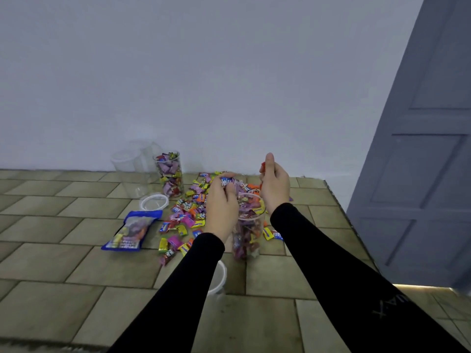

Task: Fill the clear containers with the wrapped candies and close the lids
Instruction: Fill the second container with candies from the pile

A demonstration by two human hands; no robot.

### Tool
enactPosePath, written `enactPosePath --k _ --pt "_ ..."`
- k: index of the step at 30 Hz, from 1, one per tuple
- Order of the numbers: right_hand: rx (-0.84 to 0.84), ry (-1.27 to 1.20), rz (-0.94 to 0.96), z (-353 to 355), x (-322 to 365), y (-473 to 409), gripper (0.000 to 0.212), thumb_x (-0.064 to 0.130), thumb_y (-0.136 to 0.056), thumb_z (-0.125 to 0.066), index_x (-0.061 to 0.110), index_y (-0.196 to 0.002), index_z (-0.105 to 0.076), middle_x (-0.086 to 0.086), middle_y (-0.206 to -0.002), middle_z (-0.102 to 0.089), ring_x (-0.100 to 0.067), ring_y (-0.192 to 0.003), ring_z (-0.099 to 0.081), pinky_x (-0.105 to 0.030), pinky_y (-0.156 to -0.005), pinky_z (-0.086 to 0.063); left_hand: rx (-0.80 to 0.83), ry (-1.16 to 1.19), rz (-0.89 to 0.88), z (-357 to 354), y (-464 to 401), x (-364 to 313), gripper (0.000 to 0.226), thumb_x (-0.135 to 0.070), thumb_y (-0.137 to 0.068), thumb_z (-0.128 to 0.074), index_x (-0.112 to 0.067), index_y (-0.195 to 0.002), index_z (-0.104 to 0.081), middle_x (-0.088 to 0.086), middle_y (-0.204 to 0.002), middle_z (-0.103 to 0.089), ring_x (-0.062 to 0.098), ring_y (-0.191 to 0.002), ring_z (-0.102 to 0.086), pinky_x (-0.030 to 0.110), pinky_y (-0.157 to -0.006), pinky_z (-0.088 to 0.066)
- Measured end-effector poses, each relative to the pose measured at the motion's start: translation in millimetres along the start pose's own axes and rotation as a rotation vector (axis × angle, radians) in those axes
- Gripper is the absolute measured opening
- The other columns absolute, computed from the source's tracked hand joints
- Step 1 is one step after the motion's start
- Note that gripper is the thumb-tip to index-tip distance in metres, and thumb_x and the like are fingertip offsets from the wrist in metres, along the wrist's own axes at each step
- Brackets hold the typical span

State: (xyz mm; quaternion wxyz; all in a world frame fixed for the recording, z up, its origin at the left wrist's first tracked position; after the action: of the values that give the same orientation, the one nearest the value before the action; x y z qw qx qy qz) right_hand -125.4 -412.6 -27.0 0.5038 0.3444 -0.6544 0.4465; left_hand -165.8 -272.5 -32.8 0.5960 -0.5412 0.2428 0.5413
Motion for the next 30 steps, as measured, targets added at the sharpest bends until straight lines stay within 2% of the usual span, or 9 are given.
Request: enactPosePath --k 2,5,9,12,15,17,23,27,30 --pt "0.003 0.002 -0.002 -3 -1 0 0.047 0.054 -0.096 -0.039 0.021 -0.064 -0.048 0.008 -0.059 -0.041 -0.013 -0.056 -0.039 -0.027 -0.056 -0.031 -0.017 0.068 0.045 2 -1 5 0.024 -0.021 -0.103 -0.037 -0.012 -0.122 -0.049 0.003 -0.096 -0.054 0.020 -0.083 -0.049 0.030 -0.072 -0.037" --pt "0.007 0.006 -0.009 -4 -2 0 0.047 0.054 -0.096 -0.038 0.020 -0.065 -0.047 0.008 -0.059 -0.039 -0.012 -0.055 -0.037 -0.027 -0.054 -0.029 -0.037 0.131 0.094 2 -3 9 0.034 -0.024 -0.104 -0.037 -0.007 -0.132 -0.045 0.009 -0.117 -0.058 0.024 -0.109 -0.053 0.034 -0.092 -0.042" --pt "-0.006 0.012 -0.039 -5 -4 -1 0.047 0.054 -0.096 -0.038 0.020 -0.066 -0.048 0.006 -0.059 -0.040 -0.013 -0.055 -0.037 -0.027 -0.053 -0.029 -0.039 0.245 0.065 0 -7 7 0.025 -0.023 -0.104 -0.038 -0.014 -0.124 -0.049 -0.003 -0.092 -0.055 0.017 -0.085 -0.052 0.026 -0.075 -0.042" --pt "-0.019 0.012 -0.085 -5 -6 -1 0.048 0.053 -0.097 -0.037 0.018 -0.066 -0.046 0.007 -0.057 -0.038 -0.012 -0.051 -0.035 -0.027 -0.050 -0.027 -0.055 0.267 0.045 -2 -10 9 0.024 -0.023 -0.103 -0.039 -0.015 -0.123 -0.050 -0.004 -0.090 -0.054 0.014 -0.081 -0.051 0.026 -0.075 -0.042" --pt "-0.014 0.015 -0.127 -4 -7 0 0.047 0.054 -0.098 -0.035 0.018 -0.070 -0.047 0.006 -0.057 -0.037 -0.009 -0.048 -0.032 -0.025 -0.047 -0.026 -0.076 0.303 0.029 -3 -10 9 0.019 -0.023 -0.103 -0.041 -0.022 -0.117 -0.052 -0.005 -0.075 -0.048 0.009 -0.060 -0.042 0.020 -0.059 -0.039" --pt "-0.009 0.012 -0.151 -4 -8 1 0.047 0.055 -0.097 -0.035 0.019 -0.071 -0.049 0.005 -0.060 -0.039 -0.008 -0.049 -0.033 -0.024 -0.046 -0.025 -0.085 0.341 0.038 -5 -10 11 0.016 -0.022 -0.102 -0.042 -0.025 -0.113 -0.053 -0.004 -0.069 -0.044 0.010 -0.055 -0.038 0.023 -0.054 -0.036" --pt "-0.049 0.020 -0.168 -3 -12 -1 0.049 0.057 -0.096 -0.035 0.021 -0.068 -0.051 0.004 -0.060 -0.041 -0.010 -0.052 -0.035 -0.026 -0.050 -0.027 -0.091 0.402 0.029 -6 -9 11 0.009 -0.020 -0.098 -0.051 -0.024 -0.105 -0.054 -0.006 -0.072 -0.049 0.006 -0.053 -0.041 0.022 -0.053 -0.034" --pt "-0.050 0.036 -0.157 -4 -12 0 0.049 0.056 -0.097 -0.034 0.019 -0.068 -0.050 0.004 -0.061 -0.042 -0.011 -0.052 -0.035 -0.027 -0.051 -0.028 -0.085 0.511 0.055 -4 -7 11 0.021 -0.004 -0.094 -0.054 -0.024 -0.098 -0.054 -0.001 -0.078 -0.057 0.006 -0.060 -0.054 0.020 -0.060 -0.044" --pt "-0.052 0.038 -0.147 -3 -12 0 0.050 0.055 -0.098 -0.033 0.019 -0.068 -0.050 0.003 -0.061 -0.041 -0.011 -0.050 -0.034 -0.027 -0.049 -0.027 -0.042 0.576 0.072 -5 -7 13 0.030 0.006 -0.088 -0.053 -0.022 -0.098 -0.055 0.011 -0.085 -0.062 0.014 -0.069 -0.061 0.024 -0.064 -0.053"
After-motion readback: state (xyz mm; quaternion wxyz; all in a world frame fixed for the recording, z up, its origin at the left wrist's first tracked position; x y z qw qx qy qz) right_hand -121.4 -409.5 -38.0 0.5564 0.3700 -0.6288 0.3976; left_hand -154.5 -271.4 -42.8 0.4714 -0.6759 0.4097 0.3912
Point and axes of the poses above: each hand's wrist, its own y-axis away from the middle knuckle, its own z-axis out of the back of the hand, x = y × z, the point moved 6 cm from there along -y, towards the middle knuckle
